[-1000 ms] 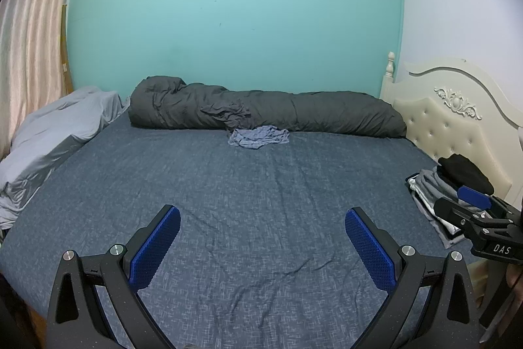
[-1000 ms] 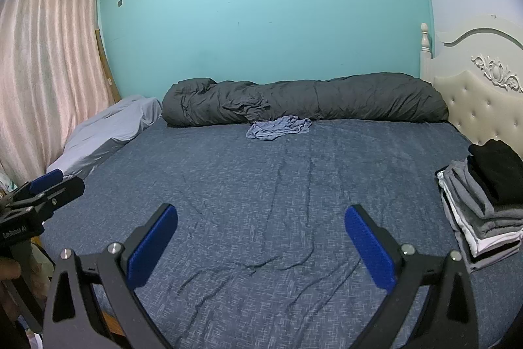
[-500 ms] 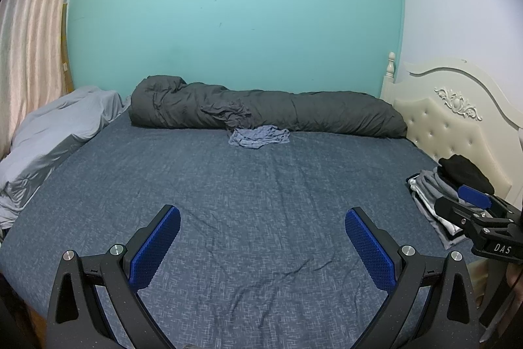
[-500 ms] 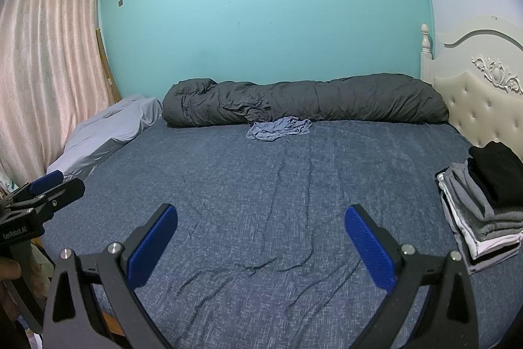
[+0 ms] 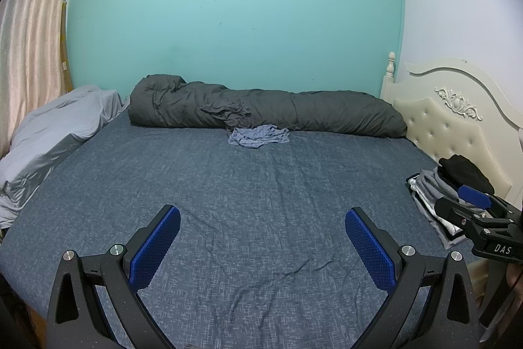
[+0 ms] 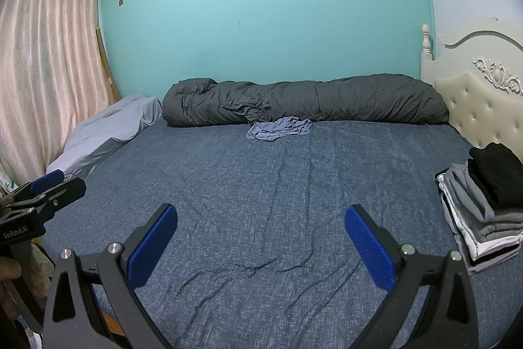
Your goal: Fold clothes
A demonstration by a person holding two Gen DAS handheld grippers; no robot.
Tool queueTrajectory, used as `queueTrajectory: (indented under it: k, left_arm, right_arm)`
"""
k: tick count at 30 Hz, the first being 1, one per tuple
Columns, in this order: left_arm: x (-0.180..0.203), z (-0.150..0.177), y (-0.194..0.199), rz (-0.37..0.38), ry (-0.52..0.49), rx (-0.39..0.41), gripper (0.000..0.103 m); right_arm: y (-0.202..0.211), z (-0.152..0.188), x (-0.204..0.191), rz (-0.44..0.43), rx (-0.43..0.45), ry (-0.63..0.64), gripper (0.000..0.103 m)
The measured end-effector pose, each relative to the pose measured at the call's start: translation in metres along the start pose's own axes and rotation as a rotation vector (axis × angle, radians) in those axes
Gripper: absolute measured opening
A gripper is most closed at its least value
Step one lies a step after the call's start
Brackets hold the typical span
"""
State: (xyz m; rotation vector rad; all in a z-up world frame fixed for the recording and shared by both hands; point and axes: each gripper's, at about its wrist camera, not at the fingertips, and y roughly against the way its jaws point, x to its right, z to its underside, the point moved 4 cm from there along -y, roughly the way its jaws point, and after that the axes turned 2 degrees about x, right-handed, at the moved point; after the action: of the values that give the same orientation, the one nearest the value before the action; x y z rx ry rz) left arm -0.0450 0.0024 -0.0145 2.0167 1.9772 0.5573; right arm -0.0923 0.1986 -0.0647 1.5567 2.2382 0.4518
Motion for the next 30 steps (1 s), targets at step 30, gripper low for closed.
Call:
queueTrajectory:
  k: [30]
  left_arm:
    - [-0.024, 0.029, -0.238, -0.027, 0.1, -0.13, 0.103]
  right_arm:
    - [-0.183, 0.04, 0.089, 0.053, -0.123, -0.09, 0.103]
